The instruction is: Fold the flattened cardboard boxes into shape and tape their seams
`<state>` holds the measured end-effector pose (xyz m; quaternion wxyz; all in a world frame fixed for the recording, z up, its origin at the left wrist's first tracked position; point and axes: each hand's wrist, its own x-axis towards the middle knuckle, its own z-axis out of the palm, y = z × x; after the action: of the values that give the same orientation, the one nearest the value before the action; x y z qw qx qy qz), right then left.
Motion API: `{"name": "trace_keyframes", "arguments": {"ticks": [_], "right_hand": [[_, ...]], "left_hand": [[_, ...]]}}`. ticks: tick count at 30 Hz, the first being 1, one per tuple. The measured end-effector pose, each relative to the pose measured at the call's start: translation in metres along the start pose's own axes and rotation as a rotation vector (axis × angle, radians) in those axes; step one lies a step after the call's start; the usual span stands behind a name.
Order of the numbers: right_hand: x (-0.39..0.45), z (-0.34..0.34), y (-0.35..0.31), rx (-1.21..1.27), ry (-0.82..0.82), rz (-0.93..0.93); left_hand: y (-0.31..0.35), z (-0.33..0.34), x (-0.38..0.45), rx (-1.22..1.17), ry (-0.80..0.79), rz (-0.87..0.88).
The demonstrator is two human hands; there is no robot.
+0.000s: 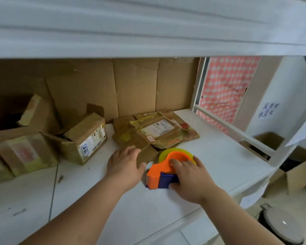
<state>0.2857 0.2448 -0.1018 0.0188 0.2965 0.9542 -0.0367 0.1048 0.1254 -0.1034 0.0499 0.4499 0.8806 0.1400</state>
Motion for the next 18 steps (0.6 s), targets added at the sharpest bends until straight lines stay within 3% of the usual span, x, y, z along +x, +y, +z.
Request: {"name": "trace_keyframes", "arguments": {"ticks": [9, 15, 18], "right_hand": [[0.022, -0.011, 0.106, -0.055, 0.008, 0.065], [0.040, -0.013, 0.156, -0.071, 0.050, 0.127], [0.049, -0.018, 0.156, -0.005, 0.146, 0.087]], "left_hand": [[0.037, 0.030, 0.037, -0.018, -0.069, -0.172], [0.057, 0.043, 0.046, -0.021, 0.081, -0.267], [0.062, 0.043, 0.046, -0.075, 0.113, -0.300]]}}
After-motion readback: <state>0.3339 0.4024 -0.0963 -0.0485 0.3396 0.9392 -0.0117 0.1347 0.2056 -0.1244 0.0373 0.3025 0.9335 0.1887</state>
